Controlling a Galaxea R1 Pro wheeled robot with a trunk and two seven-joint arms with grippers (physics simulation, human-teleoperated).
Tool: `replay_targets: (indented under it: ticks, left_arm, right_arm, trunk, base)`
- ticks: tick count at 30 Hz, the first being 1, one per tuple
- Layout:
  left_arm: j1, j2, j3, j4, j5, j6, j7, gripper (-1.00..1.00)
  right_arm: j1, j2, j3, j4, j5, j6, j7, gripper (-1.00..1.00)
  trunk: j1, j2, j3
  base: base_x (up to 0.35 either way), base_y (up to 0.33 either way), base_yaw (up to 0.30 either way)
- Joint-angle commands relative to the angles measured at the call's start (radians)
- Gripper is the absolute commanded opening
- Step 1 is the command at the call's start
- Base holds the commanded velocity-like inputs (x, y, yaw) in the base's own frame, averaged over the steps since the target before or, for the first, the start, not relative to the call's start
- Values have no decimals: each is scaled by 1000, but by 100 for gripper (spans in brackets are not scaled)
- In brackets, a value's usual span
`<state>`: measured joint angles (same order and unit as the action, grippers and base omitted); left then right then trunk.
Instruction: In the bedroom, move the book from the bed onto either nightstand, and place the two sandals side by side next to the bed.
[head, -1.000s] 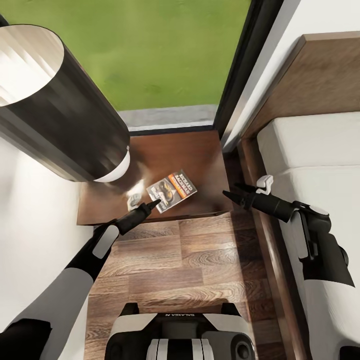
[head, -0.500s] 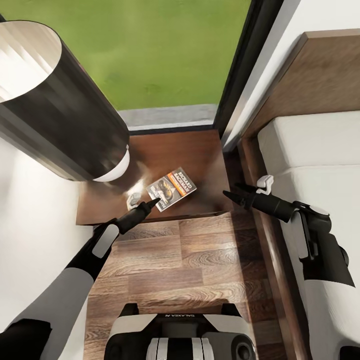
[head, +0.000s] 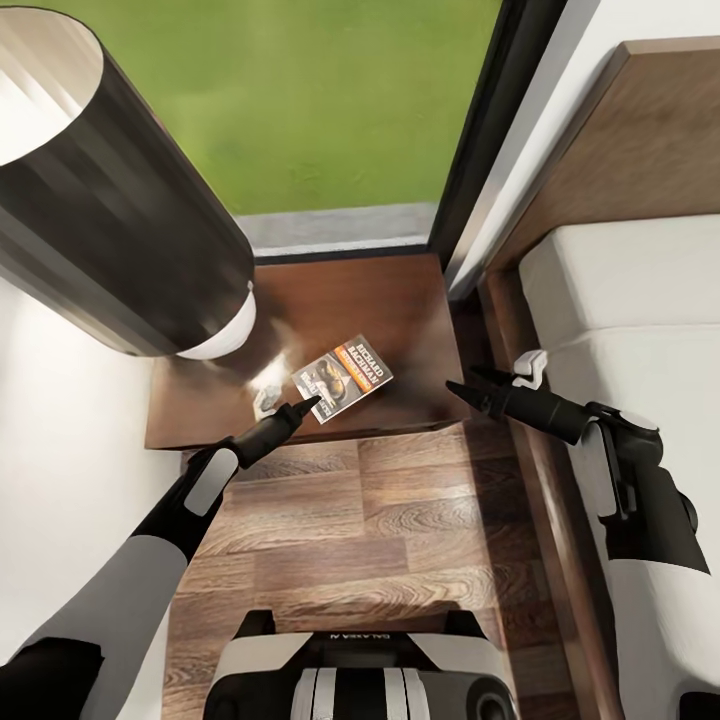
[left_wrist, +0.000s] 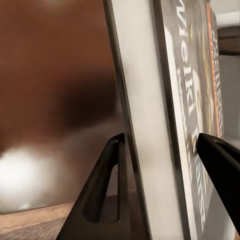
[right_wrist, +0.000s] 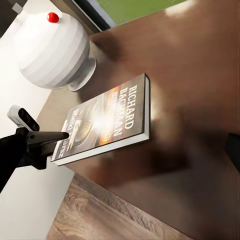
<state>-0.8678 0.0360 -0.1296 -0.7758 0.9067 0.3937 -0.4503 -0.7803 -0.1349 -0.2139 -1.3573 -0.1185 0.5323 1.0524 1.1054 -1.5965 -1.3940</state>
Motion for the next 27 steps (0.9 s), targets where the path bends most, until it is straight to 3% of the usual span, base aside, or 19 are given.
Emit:
replay_targets:
  ticks: [1,27]
  left_arm:
    - [0,1,-2,0,12,7,1,-100]
    - [0,0,-2,0,9,7,1,-100]
  right_arm:
    - [0,0,-1,0,-6,8,1,100]
    - [0,0,0,0,-6,8,3,100]
  trunk:
    - [4,-7,-4]
    - [104,-189,-85]
  base:
    - [0,0,0]
    - [0,0,0]
